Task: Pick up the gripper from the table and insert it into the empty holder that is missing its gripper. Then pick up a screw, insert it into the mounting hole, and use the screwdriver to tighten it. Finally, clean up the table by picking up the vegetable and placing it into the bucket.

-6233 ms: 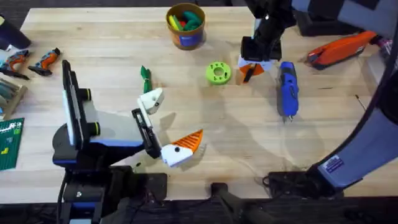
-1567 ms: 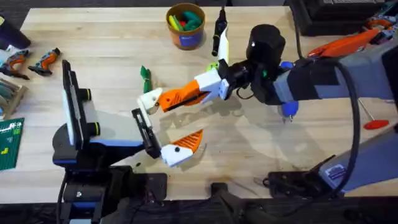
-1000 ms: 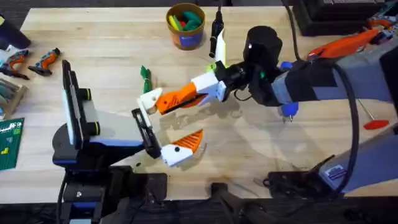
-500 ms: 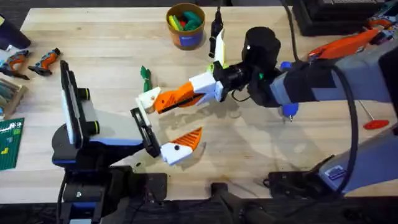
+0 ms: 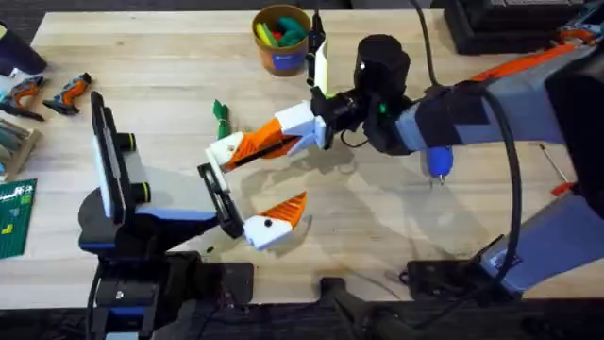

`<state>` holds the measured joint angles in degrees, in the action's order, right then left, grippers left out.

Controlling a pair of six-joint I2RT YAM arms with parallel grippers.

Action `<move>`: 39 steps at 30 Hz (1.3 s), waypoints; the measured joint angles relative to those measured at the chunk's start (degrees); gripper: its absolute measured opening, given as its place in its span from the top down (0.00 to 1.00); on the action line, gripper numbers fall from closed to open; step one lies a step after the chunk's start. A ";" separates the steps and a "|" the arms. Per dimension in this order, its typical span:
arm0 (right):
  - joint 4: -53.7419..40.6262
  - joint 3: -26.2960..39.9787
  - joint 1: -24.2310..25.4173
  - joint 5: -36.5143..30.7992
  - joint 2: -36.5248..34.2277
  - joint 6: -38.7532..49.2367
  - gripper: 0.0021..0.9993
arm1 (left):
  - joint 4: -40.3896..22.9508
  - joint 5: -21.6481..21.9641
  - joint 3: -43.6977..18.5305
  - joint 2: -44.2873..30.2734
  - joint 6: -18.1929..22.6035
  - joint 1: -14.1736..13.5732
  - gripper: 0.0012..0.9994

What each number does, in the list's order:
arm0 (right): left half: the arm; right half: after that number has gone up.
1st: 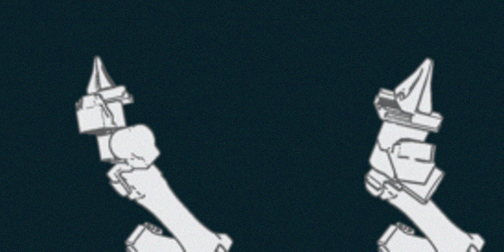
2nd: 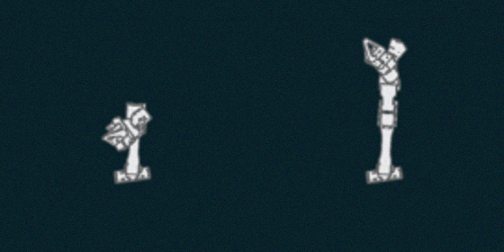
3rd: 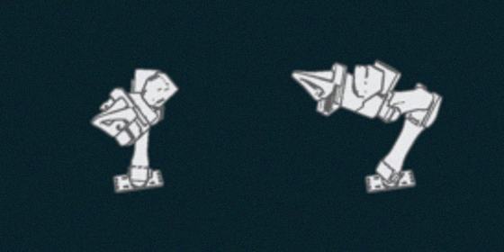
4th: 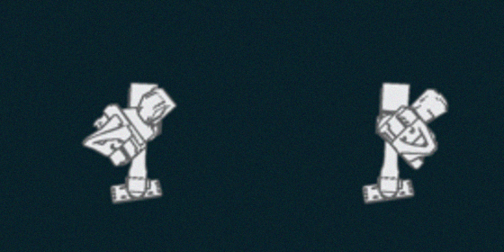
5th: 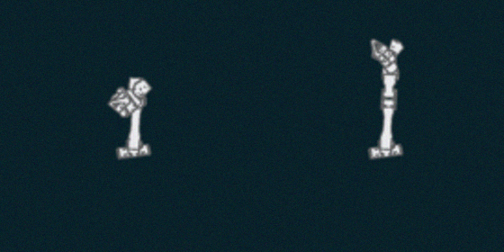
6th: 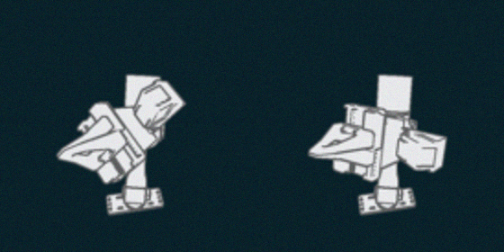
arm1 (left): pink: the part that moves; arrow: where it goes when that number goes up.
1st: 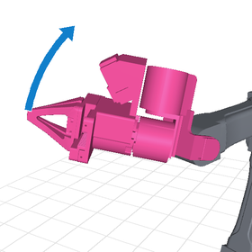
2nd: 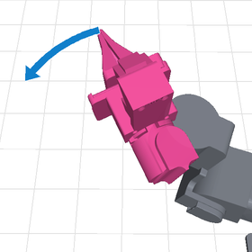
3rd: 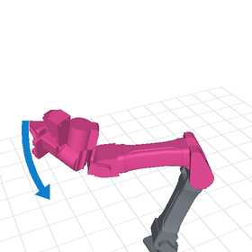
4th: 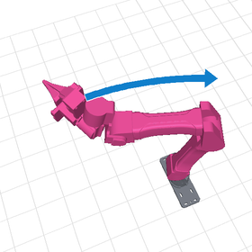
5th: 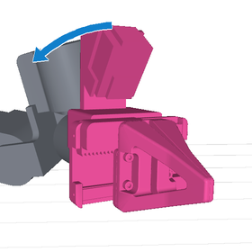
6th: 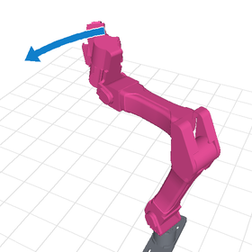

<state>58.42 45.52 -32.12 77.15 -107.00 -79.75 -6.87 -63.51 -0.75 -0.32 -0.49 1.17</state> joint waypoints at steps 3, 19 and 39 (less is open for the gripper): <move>-0.32 0.25 -0.20 -0.18 0.00 0.00 0.99 | 0.00 0.10 0.00 0.00 0.00 0.02 0.01; -0.57 0.72 -1.46 -1.99 -0.01 -0.02 0.99 | 0.06 0.52 0.00 0.01 0.00 0.28 0.01; -0.59 5.30 -1.22 1.82 -3.87 0.00 0.99 | 0.22 1.56 0.00 0.00 -0.35 0.37 0.01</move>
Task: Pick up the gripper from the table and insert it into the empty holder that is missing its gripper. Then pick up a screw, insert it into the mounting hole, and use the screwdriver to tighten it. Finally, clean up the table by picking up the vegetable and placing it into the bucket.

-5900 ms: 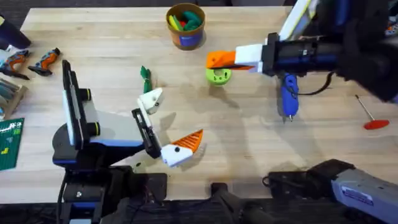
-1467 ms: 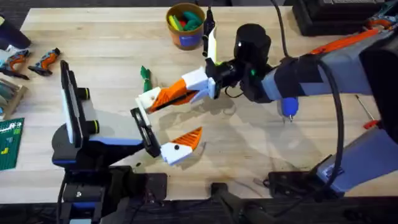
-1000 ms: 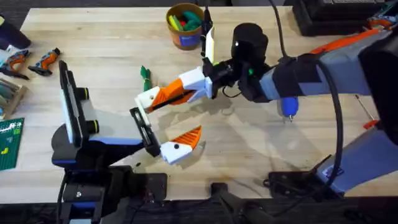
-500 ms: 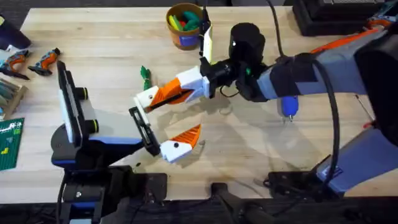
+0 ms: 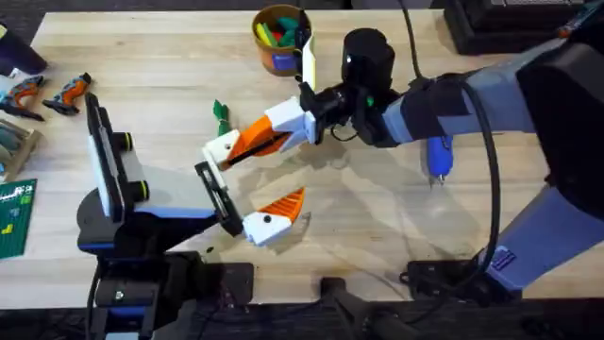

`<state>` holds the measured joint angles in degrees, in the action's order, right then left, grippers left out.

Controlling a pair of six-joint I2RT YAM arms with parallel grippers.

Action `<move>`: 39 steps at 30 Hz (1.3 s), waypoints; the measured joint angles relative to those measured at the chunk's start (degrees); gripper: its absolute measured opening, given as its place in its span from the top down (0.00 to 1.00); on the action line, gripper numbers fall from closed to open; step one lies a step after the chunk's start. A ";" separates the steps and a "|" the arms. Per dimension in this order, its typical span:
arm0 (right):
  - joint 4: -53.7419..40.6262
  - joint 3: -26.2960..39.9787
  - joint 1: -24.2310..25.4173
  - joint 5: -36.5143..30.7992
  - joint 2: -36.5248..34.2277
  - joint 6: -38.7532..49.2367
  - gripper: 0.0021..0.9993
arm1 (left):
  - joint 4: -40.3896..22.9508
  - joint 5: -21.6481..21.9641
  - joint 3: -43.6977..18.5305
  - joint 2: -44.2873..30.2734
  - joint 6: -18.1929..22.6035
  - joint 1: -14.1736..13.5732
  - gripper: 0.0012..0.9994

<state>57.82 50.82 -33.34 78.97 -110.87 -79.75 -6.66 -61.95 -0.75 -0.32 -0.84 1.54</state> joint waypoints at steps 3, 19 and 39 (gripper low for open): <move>-0.02 0.03 0.00 0.03 0.00 0.00 0.99 | 0.00 0.02 0.00 0.01 0.01 0.00 0.01; -0.13 0.28 0.00 -0.50 0.00 -0.37 0.26 | -0.21 -1.48 0.00 0.01 0.17 -0.33 0.01; -37.39 0.73 1.94 -9.83 17.72 17.37 0.17 | -0.34 -2.88 0.00 0.05 1.01 -0.59 0.01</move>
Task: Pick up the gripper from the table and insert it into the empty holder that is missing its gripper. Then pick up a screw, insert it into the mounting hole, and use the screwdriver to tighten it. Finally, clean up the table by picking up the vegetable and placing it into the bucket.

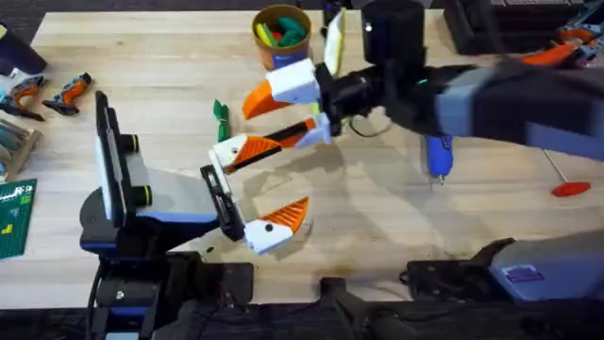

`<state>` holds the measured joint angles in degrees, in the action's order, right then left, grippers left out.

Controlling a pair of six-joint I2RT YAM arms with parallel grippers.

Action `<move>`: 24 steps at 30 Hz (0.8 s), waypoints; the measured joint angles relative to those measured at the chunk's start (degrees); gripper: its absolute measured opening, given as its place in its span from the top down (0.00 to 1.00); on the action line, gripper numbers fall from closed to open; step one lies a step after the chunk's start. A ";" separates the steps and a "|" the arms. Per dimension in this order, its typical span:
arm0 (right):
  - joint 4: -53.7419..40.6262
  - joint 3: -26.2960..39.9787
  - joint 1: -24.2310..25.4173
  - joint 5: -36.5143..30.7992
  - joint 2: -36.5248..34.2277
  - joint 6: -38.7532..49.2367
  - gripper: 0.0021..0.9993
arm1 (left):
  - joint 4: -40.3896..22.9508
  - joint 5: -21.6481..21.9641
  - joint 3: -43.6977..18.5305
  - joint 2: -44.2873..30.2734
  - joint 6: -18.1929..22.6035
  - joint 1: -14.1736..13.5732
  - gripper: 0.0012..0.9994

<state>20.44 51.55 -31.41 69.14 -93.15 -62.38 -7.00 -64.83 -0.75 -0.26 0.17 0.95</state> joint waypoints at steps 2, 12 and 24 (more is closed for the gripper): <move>-10.49 0.02 0.26 -4.36 4.37 5.99 0.17 | -0.05 -0.03 0.00 0.00 -0.08 0.00 0.01; -49.43 7.86 0.75 -32.28 21.70 28.05 0.17 | -0.05 -0.03 0.00 0.01 -0.19 0.00 0.01; -78.73 27.20 0.73 -58.63 20.37 42.02 0.18 | -0.05 -0.03 0.00 0.01 -0.21 0.00 0.01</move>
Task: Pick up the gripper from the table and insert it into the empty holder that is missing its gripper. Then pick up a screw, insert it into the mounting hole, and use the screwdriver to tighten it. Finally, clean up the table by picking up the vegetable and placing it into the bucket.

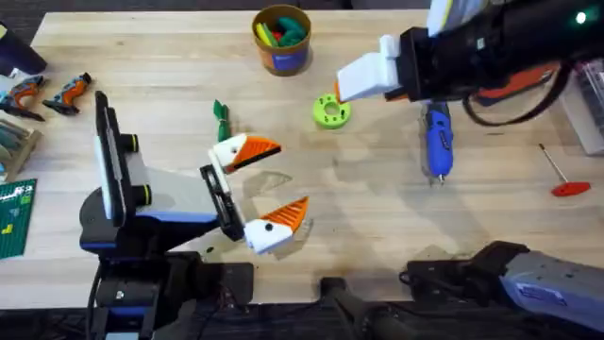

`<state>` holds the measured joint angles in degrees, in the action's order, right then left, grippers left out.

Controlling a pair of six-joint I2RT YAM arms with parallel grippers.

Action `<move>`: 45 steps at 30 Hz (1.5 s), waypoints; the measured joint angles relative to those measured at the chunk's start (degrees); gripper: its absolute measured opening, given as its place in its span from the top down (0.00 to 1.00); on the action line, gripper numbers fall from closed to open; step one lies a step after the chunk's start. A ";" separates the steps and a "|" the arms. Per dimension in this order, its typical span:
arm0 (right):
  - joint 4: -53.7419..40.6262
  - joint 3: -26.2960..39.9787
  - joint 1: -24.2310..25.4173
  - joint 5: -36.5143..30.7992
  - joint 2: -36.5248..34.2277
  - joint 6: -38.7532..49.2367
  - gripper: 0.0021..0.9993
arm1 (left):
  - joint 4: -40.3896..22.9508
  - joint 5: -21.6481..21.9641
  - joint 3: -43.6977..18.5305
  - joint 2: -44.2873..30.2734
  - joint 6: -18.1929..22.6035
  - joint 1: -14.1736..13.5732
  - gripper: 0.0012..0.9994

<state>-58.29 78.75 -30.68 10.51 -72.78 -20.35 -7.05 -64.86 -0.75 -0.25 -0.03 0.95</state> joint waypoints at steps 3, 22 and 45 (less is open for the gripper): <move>-4.58 3.95 0.00 -3.89 -3.35 1.70 0.18 | 0.00 0.00 0.00 0.00 0.00 0.00 0.01; -10.19 15.27 -3.22 -15.18 -24.64 19.71 0.17 | 0.00 0.00 0.00 0.00 0.00 0.00 0.01; -2.53 15.29 1.11 -15.86 -36.03 28.34 0.07 | 0.00 0.00 0.00 0.00 0.00 0.00 0.01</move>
<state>-60.82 94.04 -29.56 -5.34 -108.81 7.99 -7.05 -64.86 -0.75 -0.25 -0.03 0.95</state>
